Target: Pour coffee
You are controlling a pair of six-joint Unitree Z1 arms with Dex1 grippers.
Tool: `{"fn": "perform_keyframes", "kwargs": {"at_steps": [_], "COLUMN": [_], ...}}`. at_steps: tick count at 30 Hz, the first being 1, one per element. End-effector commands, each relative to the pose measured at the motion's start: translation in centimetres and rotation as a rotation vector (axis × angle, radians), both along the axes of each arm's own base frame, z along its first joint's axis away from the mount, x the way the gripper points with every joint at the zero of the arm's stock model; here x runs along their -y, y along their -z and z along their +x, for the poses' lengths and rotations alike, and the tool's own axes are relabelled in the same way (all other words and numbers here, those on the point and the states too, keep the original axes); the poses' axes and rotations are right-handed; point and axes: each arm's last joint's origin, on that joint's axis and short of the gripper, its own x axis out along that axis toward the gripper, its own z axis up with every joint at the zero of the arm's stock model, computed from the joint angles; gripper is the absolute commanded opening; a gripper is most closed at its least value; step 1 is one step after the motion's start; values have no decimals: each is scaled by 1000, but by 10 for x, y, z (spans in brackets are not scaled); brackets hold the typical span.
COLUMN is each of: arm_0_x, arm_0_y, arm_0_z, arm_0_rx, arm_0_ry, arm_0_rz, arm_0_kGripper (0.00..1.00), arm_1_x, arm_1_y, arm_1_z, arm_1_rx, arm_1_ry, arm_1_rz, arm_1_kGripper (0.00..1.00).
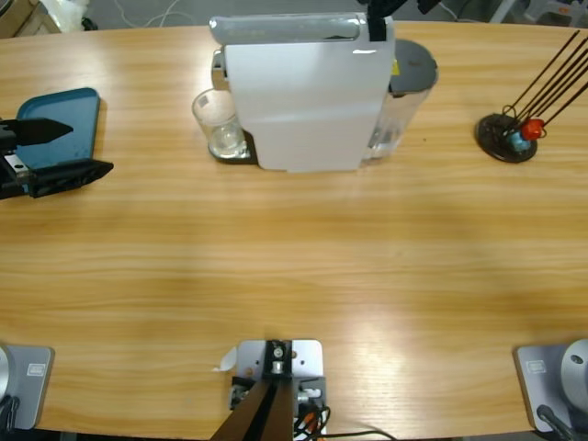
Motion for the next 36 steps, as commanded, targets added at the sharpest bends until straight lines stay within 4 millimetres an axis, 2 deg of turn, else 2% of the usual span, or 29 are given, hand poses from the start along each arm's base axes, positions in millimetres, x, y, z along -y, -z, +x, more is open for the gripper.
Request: {"fn": "perform_keyframes", "kwargs": {"at_steps": [1, 2, 4, 6, 9, 10, 11, 13, 17, 19, 20, 21, 22, 23, 24, 25, 27, 29, 31, 36], "arm_0_x": [0, 0, 0, -1, -1, -1, -1, -1, -2, -1, -1, -1, -1, -1, 0, 0, 1, 2, 5, 10], "arm_0_y": [7, 7, 7, 6, 6, 6, 6, 6, 6, 6, 6, 6, 6, 7, 7, 7, 8, 9, 12, 18], "arm_0_z": [3, 3, 2, 1, 1, 1, 1, 1, 0, 0, 0, 0, 1, 1, 2, 3, 3, 5, 8, 13], "arm_0_rx": [-36, -36, -36, -35, -33, -32, -33, -32, -31, -32, -33, -33, -36, -38, -41, -44, -47, -55, -71, -94], "arm_0_ry": [-12, -12, -12, -12, -12, -12, -12, -13, -12, -12, -13, -13, -14, -16, -14, -15, -13, -13, 3, 29], "arm_0_rz": [28, 28, 28, 27, 26, 26, 26, 25, 25, 25, 24, 25, 24, 24, 24, 24, 22, 24, 21, 14], "arm_0_kGripper": [885, 885, 885, 884, 885, 885, 885, 885, 884, 884, 885, 885, 885, 885, 885, 885, 885, 885, 884, 881], "arm_1_x": [-13, -12, -7, 8, 37, 44, 51, 55, 54, 58, 65, 70, 75, 81, 88, 99, 123, 142, 151, 159], "arm_1_y": [55, 52, 31, -14, -81, -96, -109, -112, -93, -82, -71, -59, -40, -18, -1, 20, 53, 76, 91, 113], "arm_1_z": [2, 1, -3, -13, -39, -47, -56, -62, -67, -79, -90, -102, -116, -129, -141, -154, -178, -196, -203, -211], "arm_1_rx": [-129, -120, -51, 95, 301, 345, 380, 382, 335, 316, 316, 305, 270, 232, 196, 163, 152, 181, 189, 184], "arm_1_ry": [-9, -6, 11, 50, 60, 53, 50, 48, 41, 28, 16, 2, -15, -27, -29, -34, -45, -50, -51, -55], "arm_1_rz": [-112, -110, -89, -25, 103, 130, 164, 178, 167, 195, 230, 265, 296, 302, 312, 344, 420, 476, 484, 480], "arm_1_kGripper": [0, 0, 0, 0, 0, 0, 0, 0, 0, 0, 0, 115, 508, 734, 881, 982, 1000, 1000, 1000, 1000]}}
